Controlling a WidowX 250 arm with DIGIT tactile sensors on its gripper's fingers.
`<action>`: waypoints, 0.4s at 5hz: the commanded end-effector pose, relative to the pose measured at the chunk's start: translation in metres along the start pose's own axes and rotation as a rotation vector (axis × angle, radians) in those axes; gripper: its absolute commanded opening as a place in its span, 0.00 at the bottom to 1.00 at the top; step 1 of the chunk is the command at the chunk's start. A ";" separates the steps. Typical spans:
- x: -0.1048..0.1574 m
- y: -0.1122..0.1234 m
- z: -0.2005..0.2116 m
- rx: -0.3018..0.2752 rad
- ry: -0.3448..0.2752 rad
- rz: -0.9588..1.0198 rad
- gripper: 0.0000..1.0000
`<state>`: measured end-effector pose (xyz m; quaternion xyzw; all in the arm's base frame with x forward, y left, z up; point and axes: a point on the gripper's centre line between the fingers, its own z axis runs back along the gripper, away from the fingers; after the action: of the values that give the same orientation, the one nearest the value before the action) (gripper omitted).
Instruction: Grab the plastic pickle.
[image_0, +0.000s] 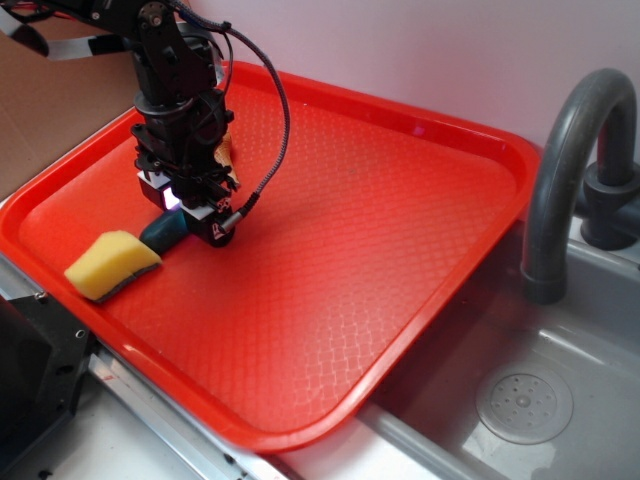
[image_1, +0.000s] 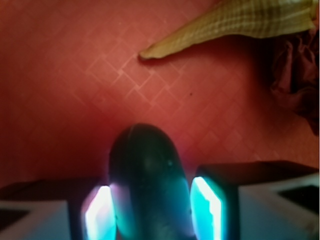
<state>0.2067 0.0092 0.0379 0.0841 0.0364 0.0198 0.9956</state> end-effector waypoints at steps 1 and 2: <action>0.031 0.016 0.077 -0.003 -0.055 0.151 0.00; 0.033 0.008 0.131 -0.047 -0.086 0.186 0.00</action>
<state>0.2485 -0.0042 0.1496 0.0679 0.0187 0.1071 0.9918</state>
